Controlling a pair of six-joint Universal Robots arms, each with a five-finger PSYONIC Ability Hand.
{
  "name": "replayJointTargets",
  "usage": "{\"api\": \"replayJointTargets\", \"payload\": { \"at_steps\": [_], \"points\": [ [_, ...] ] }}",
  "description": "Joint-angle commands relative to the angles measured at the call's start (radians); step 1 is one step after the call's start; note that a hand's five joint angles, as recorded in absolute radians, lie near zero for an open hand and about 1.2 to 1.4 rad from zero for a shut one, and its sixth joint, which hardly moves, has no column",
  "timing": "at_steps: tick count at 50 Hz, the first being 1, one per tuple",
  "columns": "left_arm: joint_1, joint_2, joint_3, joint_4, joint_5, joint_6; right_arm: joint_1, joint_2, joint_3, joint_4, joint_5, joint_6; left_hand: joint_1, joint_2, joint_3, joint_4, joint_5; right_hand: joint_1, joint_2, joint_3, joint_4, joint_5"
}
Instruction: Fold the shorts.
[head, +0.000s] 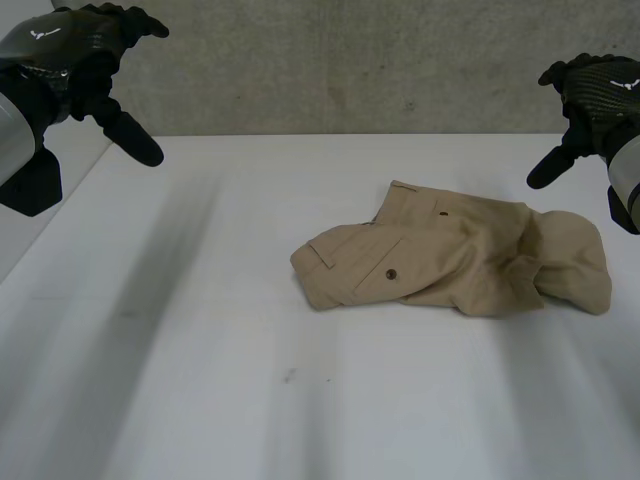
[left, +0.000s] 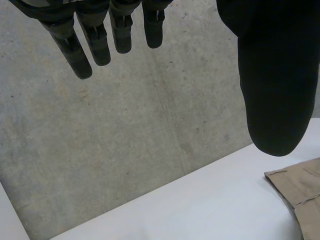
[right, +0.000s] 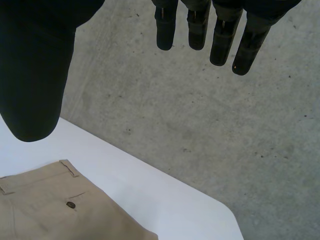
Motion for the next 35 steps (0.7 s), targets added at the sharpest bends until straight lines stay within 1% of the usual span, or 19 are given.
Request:
{"api": "replayJointTargets", "payload": {
  "at_steps": [1, 7, 9, 12, 13, 14, 16, 17, 18, 21, 22, 23, 26, 27, 33, 35],
  "points": [
    [0.000, -0.002, -0.004, 0.000, -0.001, 0.000, 0.000, -0.009, 0.005, -0.001, 0.003, -0.007, -0.014, -0.028, -0.042, -0.032, -0.045, -0.030, -0.048, -0.038, -0.061, -0.072],
    [-0.003, -0.014, -0.009, 0.003, 0.000, 0.003, 0.000, -0.003, 0.009, -0.001, -0.003, -0.020, -0.014, -0.028, -0.042, -0.032, -0.045, -0.030, -0.048, -0.038, -0.061, -0.072],
    [-0.009, -0.031, -0.009, 0.005, 0.003, 0.004, 0.000, -0.003, 0.011, -0.006, -0.017, -0.024, -0.014, -0.028, -0.042, -0.032, -0.045, -0.030, -0.048, -0.038, -0.061, -0.072],
    [-0.017, -0.062, -0.030, 0.012, 0.014, 0.009, 0.007, 0.006, 0.018, 0.002, -0.048, -0.084, -0.014, -0.028, -0.042, -0.032, -0.045, -0.030, -0.048, -0.038, -0.061, -0.072],
    [-0.018, -0.072, -0.036, 0.015, 0.016, 0.010, 0.009, 0.009, 0.024, 0.005, -0.063, -0.114, -0.014, -0.028, -0.042, -0.032, -0.045, -0.030, -0.048, -0.038, -0.061, -0.072],
    [-0.021, -0.085, -0.043, 0.023, 0.016, 0.010, 0.012, 0.022, 0.047, 0.015, -0.109, -0.192, -0.013, -0.027, -0.042, -0.031, -0.044, -0.030, -0.048, -0.038, -0.061, -0.072],
    [-0.033, -0.138, -0.052, 0.061, 0.013, 0.009, 0.012, 0.039, 0.073, 0.028, -0.155, -0.289, -0.010, -0.025, -0.039, -0.028, -0.041, -0.030, -0.048, -0.038, -0.061, -0.072],
    [-0.040, -0.161, -0.053, 0.078, 0.013, 0.009, 0.014, 0.057, 0.101, 0.035, -0.205, -0.387, -0.007, -0.022, -0.036, -0.026, -0.038, -0.030, -0.048, -0.038, -0.061, -0.072],
    [-0.047, -0.183, -0.056, 0.095, 0.013, 0.006, 0.014, 0.065, 0.110, 0.038, -0.230, -0.429, -0.004, -0.019, -0.033, -0.023, -0.035, -0.030, -0.048, -0.038, -0.061, -0.072],
    [-0.096, -0.275, -0.061, 0.159, 0.008, 0.010, 0.012, 0.085, 0.136, 0.040, -0.273, -0.571, 0.010, -0.004, -0.018, -0.008, -0.021, -0.030, -0.048, -0.038, -0.061, -0.072],
    [-0.112, -0.299, -0.058, 0.173, 0.008, 0.009, 0.012, 0.089, 0.139, 0.040, -0.275, -0.593, 0.016, 0.002, -0.012, -0.002, -0.015, -0.030, -0.048, -0.038, -0.061, -0.072],
    [-0.142, -0.345, -0.047, 0.196, 0.006, 0.010, 0.012, 0.091, 0.144, 0.040, -0.273, -0.609, 0.025, 0.011, -0.004, 0.007, -0.006, -0.030, -0.048, -0.038, -0.061, -0.072],
    [-0.181, -0.413, -0.021, 0.221, 0.006, 0.010, 0.003, 0.109, 0.143, 0.040, -0.270, -0.615, 0.046, 0.031, 0.017, 0.027, 0.014, -0.030, -0.048, -0.038, -0.061, -0.072],
    [-0.197, -0.460, 0.000, 0.233, 0.006, 0.009, 0.003, 0.112, 0.141, 0.040, -0.270, -0.615, 0.063, 0.049, 0.035, 0.045, 0.032, -0.030, -0.048, -0.038, -0.061, -0.072],
    [-0.242, -0.652, 0.101, 0.236, 0.000, 0.007, 0.000, 0.118, 0.150, 0.042, -0.270, -0.612, 0.099, 0.084, 0.070, 0.080, 0.067, -0.030, -0.048, -0.038, -0.061, -0.072],
    [-0.276, -0.725, 0.156, 0.232, -0.004, 0.009, 0.000, 0.118, 0.166, 0.040, -0.270, -0.606, 0.101, 0.087, 0.073, 0.083, 0.070, -0.030, -0.048, -0.038, -0.061, -0.072]
  ]
}}
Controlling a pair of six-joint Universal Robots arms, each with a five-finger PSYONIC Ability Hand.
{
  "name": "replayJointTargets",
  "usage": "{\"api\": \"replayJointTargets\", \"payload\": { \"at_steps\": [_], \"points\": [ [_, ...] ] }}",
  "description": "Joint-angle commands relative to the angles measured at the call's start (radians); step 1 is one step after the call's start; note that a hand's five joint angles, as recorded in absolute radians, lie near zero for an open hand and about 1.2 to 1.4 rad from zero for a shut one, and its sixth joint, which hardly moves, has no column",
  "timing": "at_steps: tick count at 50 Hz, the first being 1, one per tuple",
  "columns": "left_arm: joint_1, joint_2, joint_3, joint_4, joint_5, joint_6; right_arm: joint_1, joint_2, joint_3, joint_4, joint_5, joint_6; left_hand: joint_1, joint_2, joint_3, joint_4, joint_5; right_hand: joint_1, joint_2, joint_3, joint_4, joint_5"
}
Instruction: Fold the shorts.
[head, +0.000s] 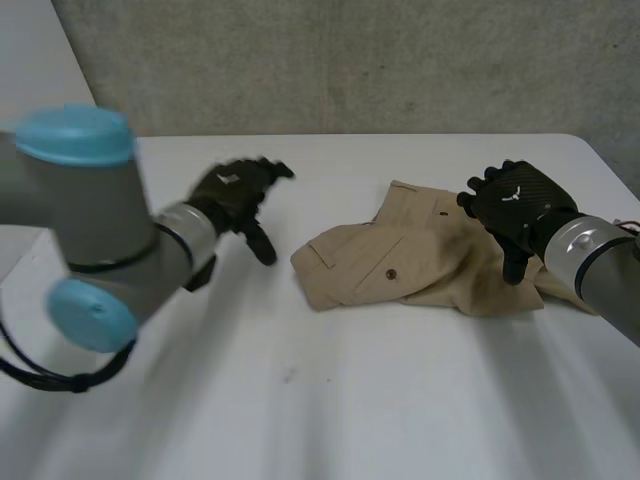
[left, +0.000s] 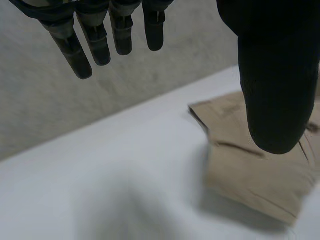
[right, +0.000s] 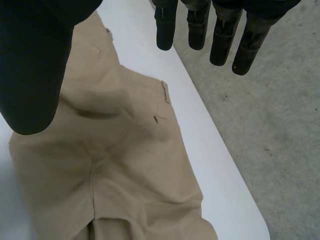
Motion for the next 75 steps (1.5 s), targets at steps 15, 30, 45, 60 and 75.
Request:
{"api": "replayJointTargets", "payload": {
  "at_steps": [15, 30, 45, 60, 75],
  "points": [
    [-0.103, -0.453, 0.384, 0.007, -0.188, 0.008, -0.023, -0.002, 0.298, -0.200, 0.000, 0.094, 1.148, 1.148, 1.154, 1.161, 1.150, -0.030, -0.048, -0.038, -0.061, -0.072],
    [0.076, -0.205, 0.312, 0.031, -0.379, 0.068, -0.039, -0.010, 0.312, -0.222, -0.001, 0.097, 1.171, 1.171, 1.177, 1.183, 1.173, -0.030, -0.048, -0.038, -0.061, -0.072],
    [0.253, -0.002, 0.285, 0.174, -0.294, 0.132, -0.021, -0.010, 0.314, -0.225, 0.002, 0.098, 1.171, 1.171, 1.177, 1.183, 1.173, -0.030, -0.048, -0.038, -0.061, -0.072],
    [-0.189, -0.109, 0.292, 0.301, -0.205, 0.117, -0.038, -0.069, 0.308, -0.249, 0.092, 0.316, 1.171, 1.171, 1.177, 1.183, 1.173, -0.030, -0.048, -0.038, -0.061, -0.072],
    [-0.503, -0.418, 0.326, 0.268, -0.206, 0.138, -0.142, -0.097, 0.298, -0.249, 0.157, 0.370, 0.612, 0.611, 0.618, 0.624, 0.614, -0.030, -0.048, -0.038, -0.061, -0.072]
  ]
}}
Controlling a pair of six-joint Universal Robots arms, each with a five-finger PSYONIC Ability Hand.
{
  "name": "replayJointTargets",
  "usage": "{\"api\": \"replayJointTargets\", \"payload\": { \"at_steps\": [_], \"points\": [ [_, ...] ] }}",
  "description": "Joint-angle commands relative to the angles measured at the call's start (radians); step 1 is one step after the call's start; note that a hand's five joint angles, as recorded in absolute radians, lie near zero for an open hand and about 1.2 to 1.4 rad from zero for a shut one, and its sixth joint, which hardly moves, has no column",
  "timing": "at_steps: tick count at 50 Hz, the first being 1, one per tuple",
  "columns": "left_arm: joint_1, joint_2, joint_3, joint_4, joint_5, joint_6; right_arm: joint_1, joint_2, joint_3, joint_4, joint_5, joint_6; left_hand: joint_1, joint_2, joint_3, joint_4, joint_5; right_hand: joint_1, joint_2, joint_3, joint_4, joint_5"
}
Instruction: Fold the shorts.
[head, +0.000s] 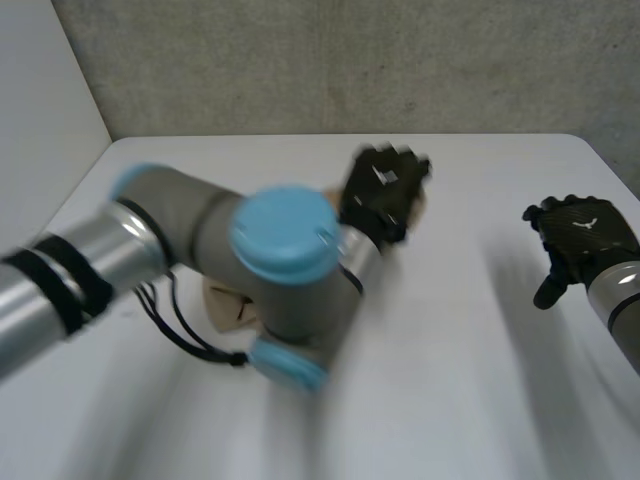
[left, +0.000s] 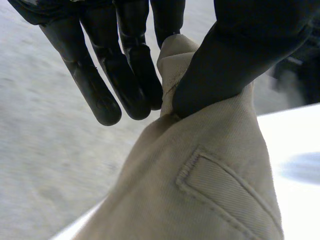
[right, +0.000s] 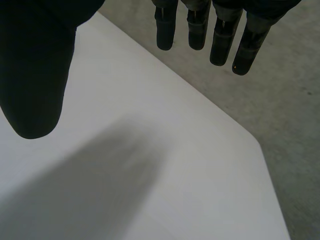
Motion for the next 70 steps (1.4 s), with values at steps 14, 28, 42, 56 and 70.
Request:
{"api": "replayJointTargets", "payload": {
  "at_steps": [14, 28, 42, 56, 70],
  "points": [
    [-0.077, 0.156, -0.091, -0.201, -0.024, 0.101, -0.022, -0.014, -0.014, 0.058, -0.179, 0.025, -0.919, -0.977, -0.972, -0.976, -0.926, -0.030, -0.048, -0.038, -0.061, -0.072],
    [0.301, 0.360, -0.325, -0.234, 0.016, 0.106, 0.016, 0.058, -0.115, 0.336, -0.397, 0.242, -0.749, -0.807, -0.802, -0.805, -0.756, -0.030, -0.048, -0.038, -0.061, -0.072],
    [0.442, 0.075, -0.024, -0.478, 0.278, 0.176, 0.122, 0.158, -0.072, 0.200, -0.272, 0.239, -0.690, -0.748, -0.743, -0.747, -0.697, 0.103, 0.085, 0.096, 0.073, 0.062],
    [0.494, -0.054, 0.092, -0.636, 0.323, 0.267, 0.169, 0.225, -0.066, 0.158, -0.262, 0.209, -0.617, -0.675, -0.670, -0.673, -0.624, 0.695, 0.677, 0.688, 0.664, 0.653],
    [0.480, -0.038, 0.208, -0.528, 0.254, 0.261, 0.228, 0.190, -0.229, 0.138, -0.172, -0.001, 0.258, 0.200, 0.205, 0.201, 0.251, 1.191, 1.174, 1.184, 1.161, 1.150]
  ]
}}
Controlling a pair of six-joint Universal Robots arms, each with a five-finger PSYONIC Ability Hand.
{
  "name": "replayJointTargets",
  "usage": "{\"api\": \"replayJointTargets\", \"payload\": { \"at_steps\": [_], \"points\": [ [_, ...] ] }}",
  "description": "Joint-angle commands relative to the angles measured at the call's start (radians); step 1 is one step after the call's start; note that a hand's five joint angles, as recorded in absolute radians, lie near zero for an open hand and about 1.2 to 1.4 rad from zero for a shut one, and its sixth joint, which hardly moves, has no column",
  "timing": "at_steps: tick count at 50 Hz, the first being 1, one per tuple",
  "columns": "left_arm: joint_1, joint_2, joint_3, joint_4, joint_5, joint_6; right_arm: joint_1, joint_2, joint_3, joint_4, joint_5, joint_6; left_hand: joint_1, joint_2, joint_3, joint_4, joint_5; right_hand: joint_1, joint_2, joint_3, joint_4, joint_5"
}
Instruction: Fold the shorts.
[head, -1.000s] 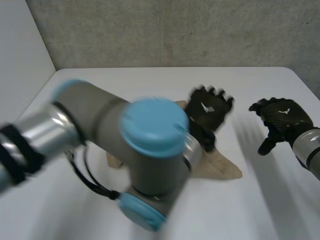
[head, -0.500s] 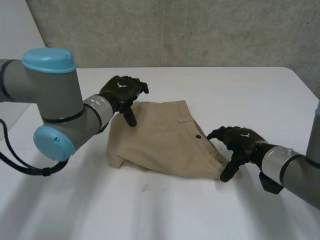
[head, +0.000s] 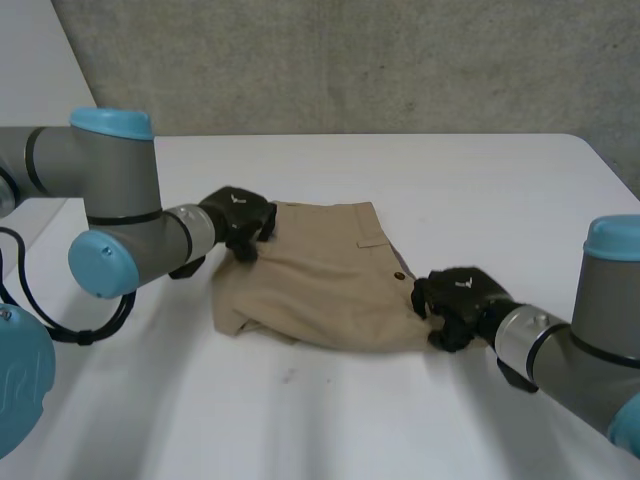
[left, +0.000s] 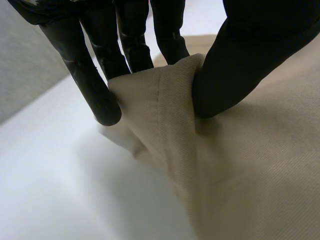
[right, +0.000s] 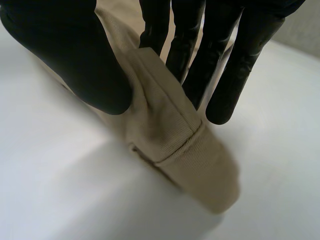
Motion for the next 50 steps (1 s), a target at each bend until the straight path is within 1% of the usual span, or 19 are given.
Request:
{"api": "replayJointTargets", "payload": {
  "at_steps": [1, 4, 5, 7, 9, 10, 11, 14, 18, 20, 24, 30, 32, 35, 36, 43, 46, 47, 50],
  "points": [
    [-0.010, 0.013, 0.137, 0.172, -0.170, -0.010, 0.052, -0.018, -0.175, -0.011, 0.101, -0.163, 0.251, 0.212, 0.233, 0.207, 0.259, 0.501, 0.230, 0.239, 0.210, 0.267],
    [-0.016, 0.027, 0.186, 0.261, -0.238, -0.021, 0.095, -0.008, -0.344, -0.065, 0.182, -0.233, 0.251, 0.212, 0.233, 0.207, 0.259, 0.501, 0.230, 0.239, 0.210, 0.267],
    [-0.025, 0.052, 0.224, 0.369, -0.300, -0.031, 0.109, -0.005, -0.421, -0.115, 0.208, -0.256, 0.251, 0.212, 0.233, 0.207, 0.259, 0.501, 0.230, 0.239, 0.210, 0.267],
    [-0.034, 0.087, 0.239, 0.493, -0.354, -0.044, 0.124, -0.006, -0.499, -0.200, 0.222, -0.272, 0.251, 0.212, 0.233, 0.207, 0.259, 0.501, 0.230, 0.239, 0.210, 0.267],
    [-0.039, 0.119, 0.234, 0.568, -0.385, -0.050, 0.132, -0.008, -0.573, -0.341, 0.224, -0.274, 0.251, 0.212, 0.233, 0.207, 0.259, 0.501, 0.230, 0.239, 0.210, 0.267],
    [-0.044, 0.163, 0.220, 0.647, -0.414, -0.058, 0.132, -0.011, -0.591, -0.402, 0.230, -0.270, 0.251, 0.212, 0.233, 0.207, 0.259, 0.501, 0.230, 0.239, 0.210, 0.267],
    [-0.045, 0.182, 0.208, 0.677, -0.424, -0.062, 0.132, -0.014, -0.610, -0.492, 0.238, -0.269, 0.251, 0.212, 0.233, 0.207, 0.259, 0.501, 0.230, 0.239, 0.210, 0.267],
    [-0.047, 0.259, 0.115, 0.771, -0.456, -0.082, 0.137, -0.018, -0.621, -0.593, 0.241, -0.272, 0.251, 0.212, 0.233, 0.207, 0.259, 0.501, 0.230, 0.239, 0.210, 0.267],
    [-0.038, 0.374, -0.072, 0.838, -0.468, -0.127, 0.150, -0.011, -0.610, -0.591, 0.242, -0.272, 0.251, 0.212, 0.233, 0.207, 0.259, 0.501, 0.230, 0.239, 0.210, 0.267],
    [-0.035, 0.411, -0.152, 0.846, -0.465, -0.147, 0.154, -0.006, -0.576, -0.541, 0.241, -0.273, 0.251, 0.212, 0.233, 0.207, 0.259, 0.501, 0.230, 0.239, 0.210, 0.267],
    [-0.035, 0.495, -0.432, 0.843, -0.454, -0.196, 0.154, 0.000, -0.506, -0.421, 0.232, -0.278, 0.251, 0.212, 0.233, 0.207, 0.259, 0.501, 0.230, 0.239, 0.210, 0.267],
    [-0.035, 0.576, -0.806, 0.843, -0.448, -0.211, 0.152, 0.008, -0.340, -0.260, 0.206, -0.284, 0.251, 0.212, 0.233, 0.207, 0.259, 0.501, 0.230, 0.239, 0.210, 0.267],
    [-0.038, 0.583, -0.945, 0.843, -0.448, -0.213, 0.152, 0.012, -0.296, -0.240, 0.198, -0.284, 0.251, 0.212, 0.233, 0.207, 0.259, 0.501, 0.230, 0.239, 0.210, 0.267],
    [-0.045, 0.578, -1.060, 0.838, -0.451, -0.211, 0.150, 0.029, -0.214, -0.212, 0.179, -0.287, 0.243, 0.204, 0.224, 0.198, 0.250, 0.501, 0.230, 0.239, 0.210, 0.267],
    [-0.048, 0.576, -1.124, 0.831, -0.451, -0.210, 0.150, 0.034, -0.196, -0.211, 0.176, -0.289, 0.185, 0.146, 0.166, 0.140, 0.192, 0.501, 0.230, 0.239, 0.210, 0.267],
    [-0.067, 0.619, -1.275, 0.743, -0.451, -0.213, 0.150, 0.060, -0.050, -0.220, 0.163, -0.307, 0.026, -0.013, 0.007, -0.019, 0.033, 0.501, 0.230, 0.239, 0.210, 0.267],
    [-0.064, 0.702, -1.286, 0.683, -0.450, -0.213, 0.143, 0.051, -0.015, -0.220, 0.164, -0.313, -0.174, -0.212, -0.192, -0.218, -0.166, 0.501, 0.230, 0.239, 0.210, 0.267],
    [-0.064, 0.745, -1.285, 0.653, -0.448, -0.213, 0.143, 0.049, -0.006, -0.220, 0.164, -0.313, -0.308, -0.347, -0.326, -0.352, -0.300, 0.501, 0.230, 0.239, 0.210, 0.267],
    [-0.067, 0.799, -1.272, 0.611, -0.447, -0.211, 0.144, 0.046, 0.019, -0.223, 0.159, -0.313, -0.467, -0.506, -0.486, -0.512, -0.460, 0.501, 0.230, 0.239, 0.210, 0.267]
  ]
}}
